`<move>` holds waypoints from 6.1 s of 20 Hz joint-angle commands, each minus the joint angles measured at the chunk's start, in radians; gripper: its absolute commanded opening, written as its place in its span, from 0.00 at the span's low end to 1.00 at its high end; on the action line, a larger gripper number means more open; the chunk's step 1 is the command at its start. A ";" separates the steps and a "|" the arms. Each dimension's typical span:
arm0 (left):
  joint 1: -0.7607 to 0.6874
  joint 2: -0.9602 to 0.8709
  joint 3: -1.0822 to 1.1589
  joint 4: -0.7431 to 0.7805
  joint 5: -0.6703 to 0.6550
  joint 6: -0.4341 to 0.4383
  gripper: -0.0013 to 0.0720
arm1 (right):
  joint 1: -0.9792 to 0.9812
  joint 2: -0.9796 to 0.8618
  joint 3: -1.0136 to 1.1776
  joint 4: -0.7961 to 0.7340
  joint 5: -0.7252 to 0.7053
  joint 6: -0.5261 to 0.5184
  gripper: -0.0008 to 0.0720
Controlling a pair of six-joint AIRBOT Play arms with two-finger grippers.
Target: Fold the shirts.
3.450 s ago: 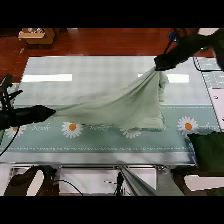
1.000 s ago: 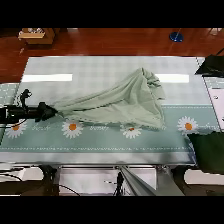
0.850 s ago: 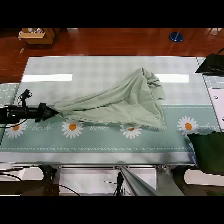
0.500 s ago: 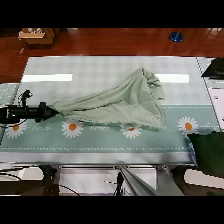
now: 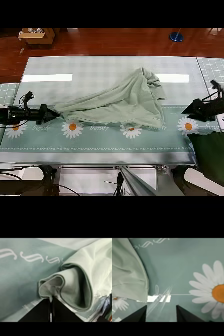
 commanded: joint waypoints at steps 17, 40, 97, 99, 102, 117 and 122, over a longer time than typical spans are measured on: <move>0.000 0.001 0.001 -0.008 -0.018 0.000 0.05 | 0.358 -0.019 -0.320 0.242 -0.462 0.130 0.56; 0.002 0.942 0.851 -0.376 0.212 -0.194 0.05 | 0.358 0.482 0.925 0.039 -0.337 0.228 0.04; -0.344 0.153 0.241 0.262 0.619 -0.225 0.05 | 0.493 -0.498 0.715 -0.281 -0.648 0.198 0.04; -0.349 0.154 0.242 0.263 0.614 -0.225 0.05 | 0.489 -0.494 0.715 -0.285 -0.559 0.198 0.04; -0.349 0.188 0.262 0.262 0.498 -0.225 0.05 | 0.476 -0.457 0.715 -0.290 -0.400 0.197 0.04; -0.346 0.163 0.294 0.387 0.072 -0.458 0.35 | 0.475 -0.477 0.714 -0.306 0.059 0.114 0.49; -0.256 0.211 0.355 0.386 -0.283 -0.385 0.55 | 0.399 -0.342 0.712 -0.398 0.257 0.080 0.60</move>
